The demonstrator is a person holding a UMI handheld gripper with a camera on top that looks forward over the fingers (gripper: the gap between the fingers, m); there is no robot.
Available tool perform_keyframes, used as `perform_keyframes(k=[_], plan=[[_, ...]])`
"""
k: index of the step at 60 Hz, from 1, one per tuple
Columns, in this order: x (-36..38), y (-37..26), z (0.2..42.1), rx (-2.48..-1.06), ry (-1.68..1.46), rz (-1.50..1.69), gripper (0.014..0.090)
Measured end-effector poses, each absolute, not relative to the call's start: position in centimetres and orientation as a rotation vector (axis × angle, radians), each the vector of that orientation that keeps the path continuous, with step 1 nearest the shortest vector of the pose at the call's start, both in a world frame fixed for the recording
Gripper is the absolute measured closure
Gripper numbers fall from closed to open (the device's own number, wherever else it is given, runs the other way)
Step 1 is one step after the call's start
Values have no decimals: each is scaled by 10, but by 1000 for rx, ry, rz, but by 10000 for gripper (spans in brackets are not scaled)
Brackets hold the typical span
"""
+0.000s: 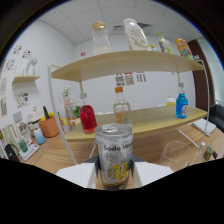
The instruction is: Make me a cup of Mojito.
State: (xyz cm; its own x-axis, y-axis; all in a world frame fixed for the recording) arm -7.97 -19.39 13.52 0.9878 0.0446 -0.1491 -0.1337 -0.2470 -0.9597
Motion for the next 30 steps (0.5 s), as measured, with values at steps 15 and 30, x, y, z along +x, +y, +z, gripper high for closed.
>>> perform_keyframes(k=[15,30], plan=[[-81,-192,88,-1872,31,117,542],[-80,-196,79,-1848,-30,67,535]])
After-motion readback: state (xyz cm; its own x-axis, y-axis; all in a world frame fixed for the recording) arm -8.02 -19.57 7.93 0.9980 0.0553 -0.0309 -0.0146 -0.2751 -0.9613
